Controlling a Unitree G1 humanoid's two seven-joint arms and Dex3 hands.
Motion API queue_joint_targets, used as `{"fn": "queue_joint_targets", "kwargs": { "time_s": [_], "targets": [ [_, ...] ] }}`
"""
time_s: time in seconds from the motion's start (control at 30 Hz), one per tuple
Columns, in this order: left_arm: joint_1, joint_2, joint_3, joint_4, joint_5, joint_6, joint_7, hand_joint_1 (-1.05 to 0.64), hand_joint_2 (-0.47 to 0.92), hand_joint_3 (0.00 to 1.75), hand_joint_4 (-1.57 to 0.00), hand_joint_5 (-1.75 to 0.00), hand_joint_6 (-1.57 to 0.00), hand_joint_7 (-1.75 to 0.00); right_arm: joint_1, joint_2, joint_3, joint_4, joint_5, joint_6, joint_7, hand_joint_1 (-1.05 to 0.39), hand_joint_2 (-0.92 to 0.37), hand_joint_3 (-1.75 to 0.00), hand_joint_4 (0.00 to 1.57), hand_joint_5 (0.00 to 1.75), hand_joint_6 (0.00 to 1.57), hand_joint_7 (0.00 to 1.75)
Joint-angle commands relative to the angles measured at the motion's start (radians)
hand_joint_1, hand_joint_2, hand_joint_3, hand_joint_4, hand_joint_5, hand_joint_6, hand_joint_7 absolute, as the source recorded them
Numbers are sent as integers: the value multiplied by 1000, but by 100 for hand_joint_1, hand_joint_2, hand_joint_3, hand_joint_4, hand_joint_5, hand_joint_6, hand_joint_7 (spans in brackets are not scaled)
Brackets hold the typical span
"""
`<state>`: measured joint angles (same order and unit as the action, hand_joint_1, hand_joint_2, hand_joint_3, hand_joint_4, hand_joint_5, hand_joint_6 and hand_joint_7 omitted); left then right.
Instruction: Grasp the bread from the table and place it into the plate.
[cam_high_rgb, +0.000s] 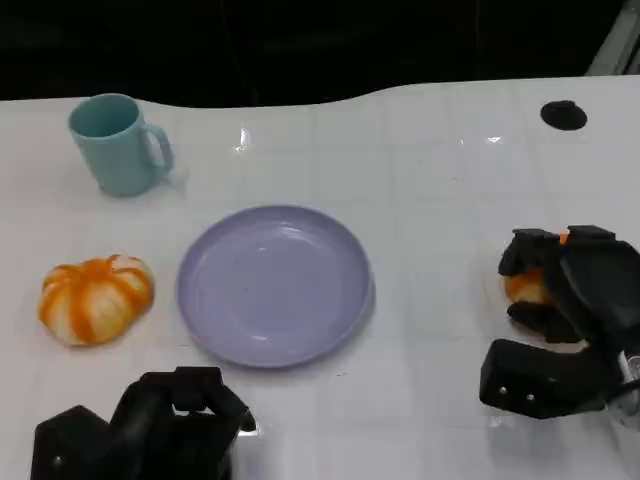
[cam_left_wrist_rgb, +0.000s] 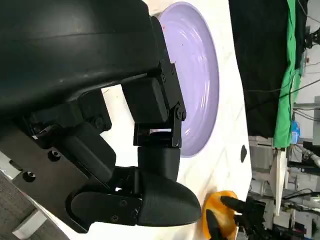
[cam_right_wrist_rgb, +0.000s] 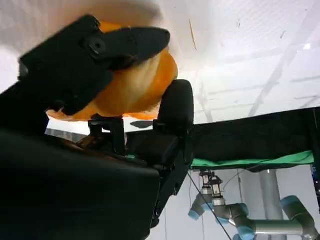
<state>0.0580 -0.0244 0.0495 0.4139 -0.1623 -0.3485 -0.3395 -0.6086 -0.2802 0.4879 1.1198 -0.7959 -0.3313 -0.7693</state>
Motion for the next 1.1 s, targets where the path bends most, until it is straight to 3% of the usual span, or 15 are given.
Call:
{"fn": "queue_joint_targets", "kwargs": {
  "time_s": [0.03, 0.47, 0.7, 0.97, 1.1],
  "targets": [
    [6, 10, 4, -13, 0, 6, 13, -105, 51, 76, -157, -125, -136, -90, -18, -11, 13, 9, -8, -7, -62, -21, -37, -104, 94, 175, 70, 175],
    [-1, 12, 4, 0, 2, -4, 10, -105, 51, 75, -157, -125, -136, -90, -10, -17, 30, -43, -21, -108, -164, -21, -31, -119, 97, 175, 71, 175],
    [-3, 7, 3, -2, 4, 3, 16, -105, 51, 75, -157, -125, -136, -91, -12, 4, 44, -147, -19, -197, -159, -15, -24, -141, 101, 175, 77, 175],
    [-3, 10, -1, 1, 7, -7, 14, -105, 51, 75, -157, -125, -136, -90, -16, 60, 42, -277, 8, -242, -32, -17, -26, -147, 102, 175, 77, 175],
    [-1, 11, -3, 1, 6, -9, 11, -105, 51, 75, -157, -124, -136, -90, -25, 107, 45, -327, 11, -231, 53, -17, -22, -148, 101, 175, 86, 155]
  ]
}}
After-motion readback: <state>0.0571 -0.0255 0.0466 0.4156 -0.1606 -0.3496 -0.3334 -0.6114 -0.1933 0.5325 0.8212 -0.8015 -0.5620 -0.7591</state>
